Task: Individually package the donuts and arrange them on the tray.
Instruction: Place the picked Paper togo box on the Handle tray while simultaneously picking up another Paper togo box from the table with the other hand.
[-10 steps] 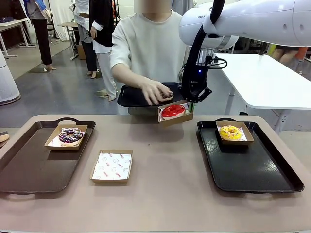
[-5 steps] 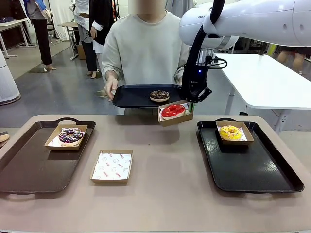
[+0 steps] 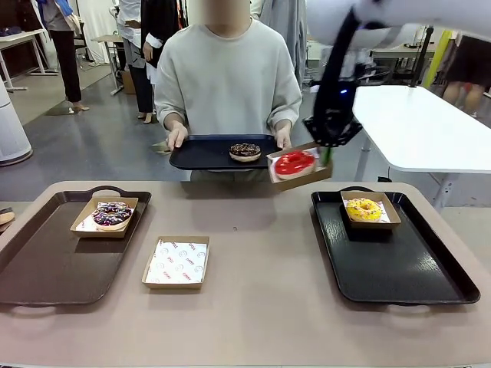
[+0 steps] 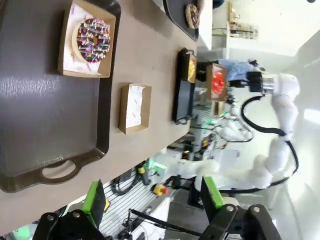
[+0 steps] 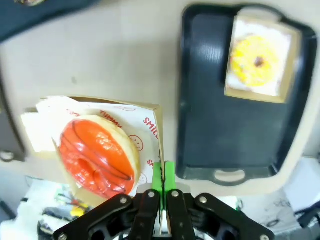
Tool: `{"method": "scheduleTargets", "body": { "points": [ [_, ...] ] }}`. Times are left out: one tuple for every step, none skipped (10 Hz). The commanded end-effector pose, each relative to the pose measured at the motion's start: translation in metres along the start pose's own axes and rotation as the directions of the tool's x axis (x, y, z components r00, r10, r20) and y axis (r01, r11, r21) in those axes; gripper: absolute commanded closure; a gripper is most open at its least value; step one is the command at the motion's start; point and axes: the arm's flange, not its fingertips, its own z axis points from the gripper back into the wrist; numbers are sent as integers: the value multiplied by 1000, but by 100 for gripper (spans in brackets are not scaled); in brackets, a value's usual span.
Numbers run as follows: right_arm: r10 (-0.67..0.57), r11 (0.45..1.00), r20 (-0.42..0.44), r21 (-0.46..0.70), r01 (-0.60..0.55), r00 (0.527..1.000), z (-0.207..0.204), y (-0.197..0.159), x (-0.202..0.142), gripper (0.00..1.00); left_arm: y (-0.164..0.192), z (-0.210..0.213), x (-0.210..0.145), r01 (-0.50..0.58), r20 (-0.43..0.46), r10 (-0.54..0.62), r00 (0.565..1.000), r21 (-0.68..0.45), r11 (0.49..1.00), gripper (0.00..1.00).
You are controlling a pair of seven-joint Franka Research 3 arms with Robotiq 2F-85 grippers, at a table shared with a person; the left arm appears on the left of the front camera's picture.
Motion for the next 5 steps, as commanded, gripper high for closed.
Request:
{"method": "scheduleTargets", "body": {
  "points": [
    [32,999,59,12,-33,998,-10,-48,-52,98,-37,-24,5,26,-96,-10,995,167,986,0],
    [33,999,76,18,-35,997,-15,-67,-71,98,-56,-40,5,50,-113,-23,993,239,970,0],
    [25,999,94,20,-27,995,-24,-86,-89,98,-74,-61,3,79,-130,-38,991,325,942,0],
    [27,1000,93,12,-29,995,-33,-98,-99,98,-88,-82,3,101,-147,-44,988,405,909,0],
    [21,1000,95,21,-23,995,-42,-110,-109,98,-101,-105,0,120,-157,-52,986,463,878,0]
  ]
}}
